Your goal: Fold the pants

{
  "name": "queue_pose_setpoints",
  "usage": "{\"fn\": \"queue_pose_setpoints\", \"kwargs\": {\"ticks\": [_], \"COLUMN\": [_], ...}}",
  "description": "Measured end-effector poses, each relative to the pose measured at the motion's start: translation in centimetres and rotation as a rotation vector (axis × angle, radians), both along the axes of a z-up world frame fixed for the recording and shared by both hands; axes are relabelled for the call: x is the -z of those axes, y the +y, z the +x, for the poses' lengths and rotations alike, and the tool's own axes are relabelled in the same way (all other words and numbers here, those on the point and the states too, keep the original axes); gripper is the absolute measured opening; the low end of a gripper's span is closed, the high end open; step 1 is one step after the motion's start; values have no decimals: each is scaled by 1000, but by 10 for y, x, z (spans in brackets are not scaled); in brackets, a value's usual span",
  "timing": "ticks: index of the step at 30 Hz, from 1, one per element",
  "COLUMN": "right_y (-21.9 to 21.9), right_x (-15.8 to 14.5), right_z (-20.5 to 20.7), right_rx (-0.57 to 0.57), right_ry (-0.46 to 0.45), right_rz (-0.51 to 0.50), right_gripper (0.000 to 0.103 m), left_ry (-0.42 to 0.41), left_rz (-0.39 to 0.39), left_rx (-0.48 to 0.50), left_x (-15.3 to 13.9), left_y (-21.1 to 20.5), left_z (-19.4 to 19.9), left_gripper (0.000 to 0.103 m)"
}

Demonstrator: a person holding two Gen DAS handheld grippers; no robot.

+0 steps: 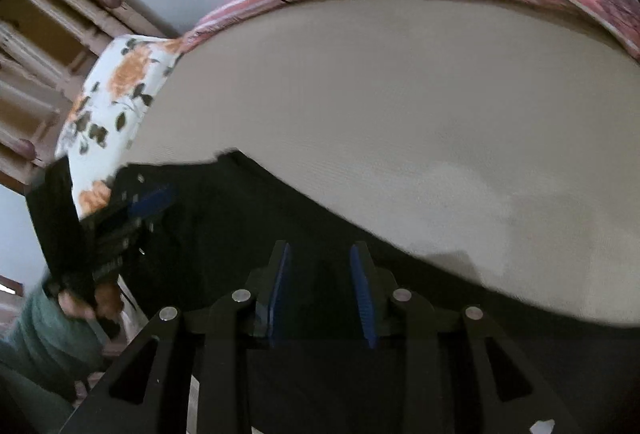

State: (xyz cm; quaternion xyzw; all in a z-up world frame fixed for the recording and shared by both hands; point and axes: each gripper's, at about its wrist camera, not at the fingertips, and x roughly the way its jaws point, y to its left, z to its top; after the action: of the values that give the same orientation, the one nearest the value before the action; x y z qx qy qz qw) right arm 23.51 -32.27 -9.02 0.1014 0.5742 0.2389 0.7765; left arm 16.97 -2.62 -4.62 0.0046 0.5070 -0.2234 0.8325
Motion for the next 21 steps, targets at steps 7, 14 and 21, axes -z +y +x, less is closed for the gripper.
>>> {"fn": "queue_pose_setpoints", "kwargs": {"ticks": [7,14,21], "right_y": [-36,-39,-41], "right_x": [27,43,28], "right_z": [-27,-16,-24], "right_rx": [98,186,223], "right_ry": [30,-74,-82], "right_rz": [-97,-226,-180], "right_gripper": [30,26,29], "left_ry": [-12,25,14], "left_rz": [68,69,83], "left_rx": [22,0,-12], "left_x": [23,38,18], "left_y": [-25,-24,-21], "left_z": [28,45,32], "left_gripper": [34,34,34]}}
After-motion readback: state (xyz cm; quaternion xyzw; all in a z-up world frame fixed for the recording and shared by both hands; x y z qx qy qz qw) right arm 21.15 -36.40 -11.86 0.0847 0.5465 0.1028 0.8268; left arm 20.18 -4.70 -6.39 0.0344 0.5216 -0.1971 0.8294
